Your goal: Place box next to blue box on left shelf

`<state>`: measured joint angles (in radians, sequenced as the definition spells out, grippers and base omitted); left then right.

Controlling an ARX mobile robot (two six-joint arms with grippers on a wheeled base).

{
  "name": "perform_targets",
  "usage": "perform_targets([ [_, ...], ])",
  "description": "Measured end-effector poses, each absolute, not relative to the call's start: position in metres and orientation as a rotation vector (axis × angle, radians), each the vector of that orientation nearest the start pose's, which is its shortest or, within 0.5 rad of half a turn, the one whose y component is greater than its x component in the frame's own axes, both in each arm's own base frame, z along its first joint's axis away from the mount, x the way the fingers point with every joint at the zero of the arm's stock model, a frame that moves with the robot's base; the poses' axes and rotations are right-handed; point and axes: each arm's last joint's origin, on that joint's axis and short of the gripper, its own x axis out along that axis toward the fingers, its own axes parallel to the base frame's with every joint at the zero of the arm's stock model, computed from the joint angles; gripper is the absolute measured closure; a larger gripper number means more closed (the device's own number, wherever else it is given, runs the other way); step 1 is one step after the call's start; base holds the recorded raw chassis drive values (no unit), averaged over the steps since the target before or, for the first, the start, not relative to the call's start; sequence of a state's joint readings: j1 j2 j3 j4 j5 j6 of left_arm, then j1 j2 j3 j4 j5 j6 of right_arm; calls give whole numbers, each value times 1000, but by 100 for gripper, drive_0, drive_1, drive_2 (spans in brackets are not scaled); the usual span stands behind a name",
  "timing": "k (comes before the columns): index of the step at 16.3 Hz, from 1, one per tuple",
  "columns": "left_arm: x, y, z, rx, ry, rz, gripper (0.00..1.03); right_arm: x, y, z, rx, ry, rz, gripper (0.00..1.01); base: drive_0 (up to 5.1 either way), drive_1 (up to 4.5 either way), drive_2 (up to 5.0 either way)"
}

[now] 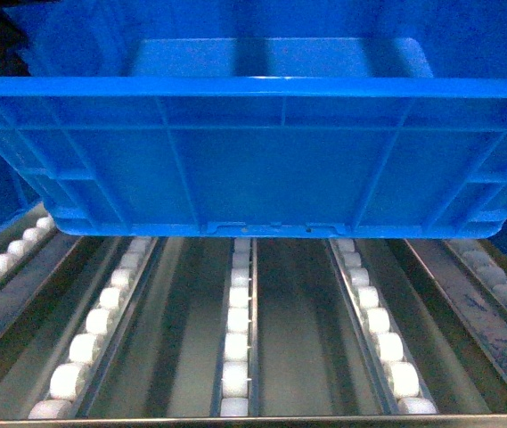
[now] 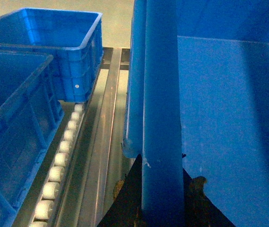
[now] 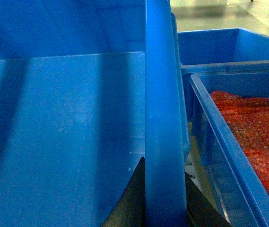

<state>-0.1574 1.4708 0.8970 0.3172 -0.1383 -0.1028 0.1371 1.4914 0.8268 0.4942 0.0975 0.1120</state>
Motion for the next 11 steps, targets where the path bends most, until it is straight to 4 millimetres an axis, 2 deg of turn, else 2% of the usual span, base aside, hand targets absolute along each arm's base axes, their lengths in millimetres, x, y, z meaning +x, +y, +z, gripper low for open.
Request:
perform_targets([
  [11, 322, -47, 259, -64, 254, -6, 95, 321, 42, 246, 92, 171, 30, 94, 0, 0, 0],
])
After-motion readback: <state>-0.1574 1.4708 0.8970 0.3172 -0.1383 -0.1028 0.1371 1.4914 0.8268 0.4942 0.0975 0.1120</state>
